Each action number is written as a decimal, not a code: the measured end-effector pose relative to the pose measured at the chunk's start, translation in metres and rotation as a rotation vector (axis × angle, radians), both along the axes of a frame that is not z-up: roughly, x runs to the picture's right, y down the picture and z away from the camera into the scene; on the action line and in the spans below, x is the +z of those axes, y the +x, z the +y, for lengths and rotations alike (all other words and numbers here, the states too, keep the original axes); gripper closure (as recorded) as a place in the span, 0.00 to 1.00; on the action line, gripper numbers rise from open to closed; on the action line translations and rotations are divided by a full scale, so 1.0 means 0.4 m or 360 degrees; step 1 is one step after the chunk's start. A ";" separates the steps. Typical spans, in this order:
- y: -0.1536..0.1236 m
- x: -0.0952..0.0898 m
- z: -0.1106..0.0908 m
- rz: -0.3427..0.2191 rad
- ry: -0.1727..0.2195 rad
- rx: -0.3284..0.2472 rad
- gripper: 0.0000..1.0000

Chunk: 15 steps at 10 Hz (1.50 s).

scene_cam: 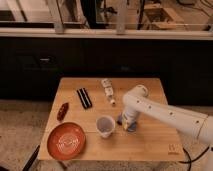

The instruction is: Wipe the white sponge on the table

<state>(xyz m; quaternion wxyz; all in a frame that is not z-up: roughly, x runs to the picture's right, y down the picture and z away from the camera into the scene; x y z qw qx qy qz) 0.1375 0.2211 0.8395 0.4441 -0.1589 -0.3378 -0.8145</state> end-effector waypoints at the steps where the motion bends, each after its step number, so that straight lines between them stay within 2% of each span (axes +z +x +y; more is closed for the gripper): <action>1: 0.011 0.015 -0.034 0.0016 0.0032 0.0009 1.00; 3: 0.017 0.037 -0.116 0.0016 0.0094 0.0040 1.00; 5: 0.036 0.022 -0.159 0.0040 0.0127 0.0062 1.00; 6: 0.053 0.021 -0.164 0.0073 0.0129 0.0080 1.00; 8: 0.086 0.047 -0.166 0.0131 0.0140 0.0113 1.00; 10: 0.146 0.066 -0.168 0.0209 0.0160 0.0151 1.00; 12: 0.166 0.074 -0.169 0.0253 0.0171 0.0170 1.00; 14: 0.188 0.074 -0.166 0.0300 0.0165 0.0191 1.00; 15: 0.216 0.075 -0.158 0.0343 0.0133 0.0194 1.00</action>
